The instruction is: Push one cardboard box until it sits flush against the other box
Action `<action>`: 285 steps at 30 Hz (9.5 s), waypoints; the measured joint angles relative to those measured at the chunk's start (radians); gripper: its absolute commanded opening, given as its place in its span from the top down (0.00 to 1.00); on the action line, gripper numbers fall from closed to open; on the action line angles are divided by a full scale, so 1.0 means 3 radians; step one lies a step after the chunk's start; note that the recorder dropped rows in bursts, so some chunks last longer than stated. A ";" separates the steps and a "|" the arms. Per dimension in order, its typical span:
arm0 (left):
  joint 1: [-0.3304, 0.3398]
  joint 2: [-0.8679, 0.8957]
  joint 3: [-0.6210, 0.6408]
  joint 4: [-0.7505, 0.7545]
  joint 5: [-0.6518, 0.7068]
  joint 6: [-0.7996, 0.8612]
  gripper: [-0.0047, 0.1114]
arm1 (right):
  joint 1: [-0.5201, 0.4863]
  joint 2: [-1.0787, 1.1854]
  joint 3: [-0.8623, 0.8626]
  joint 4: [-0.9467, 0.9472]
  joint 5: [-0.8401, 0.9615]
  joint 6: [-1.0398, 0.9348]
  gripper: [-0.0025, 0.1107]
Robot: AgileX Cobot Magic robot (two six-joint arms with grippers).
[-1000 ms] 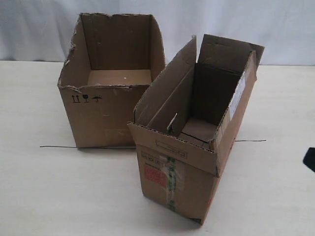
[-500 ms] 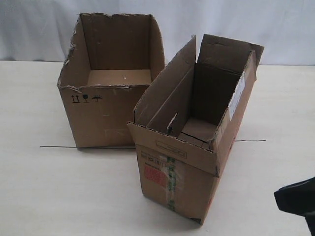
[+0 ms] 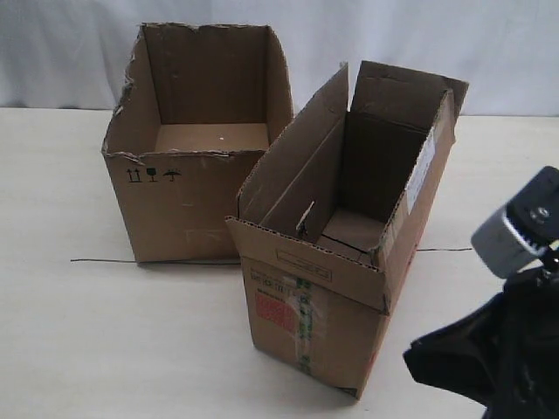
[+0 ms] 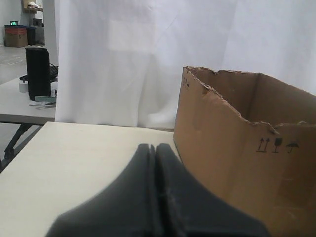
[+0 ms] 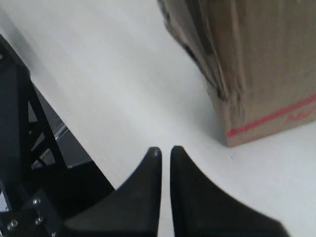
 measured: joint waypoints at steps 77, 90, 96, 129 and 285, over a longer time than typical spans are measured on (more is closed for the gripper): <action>0.0000 0.0000 0.0000 0.0000 0.0000 0.0000 0.96 | -0.0293 0.1465 -0.0016 -0.2573 -0.2040 0.1681 0.93; 0.0000 0.0000 0.0000 0.0000 0.0000 0.0000 0.96 | -0.0648 0.1753 -0.0018 -0.2585 -0.2705 0.1693 0.93; 0.0000 0.0000 0.0000 0.0000 0.0000 0.0000 0.96 | -0.0648 0.2073 -0.0106 -0.2595 -0.2877 0.1667 0.93; 0.0000 0.0000 0.0000 0.0000 0.0000 0.0000 0.96 | -0.0617 0.0289 -0.0503 -0.2031 -0.1666 0.1472 0.93; 0.0000 0.0000 0.0000 0.0000 0.0000 0.0000 0.96 | -0.2495 0.5065 -0.3620 0.3741 0.0070 -0.1730 0.93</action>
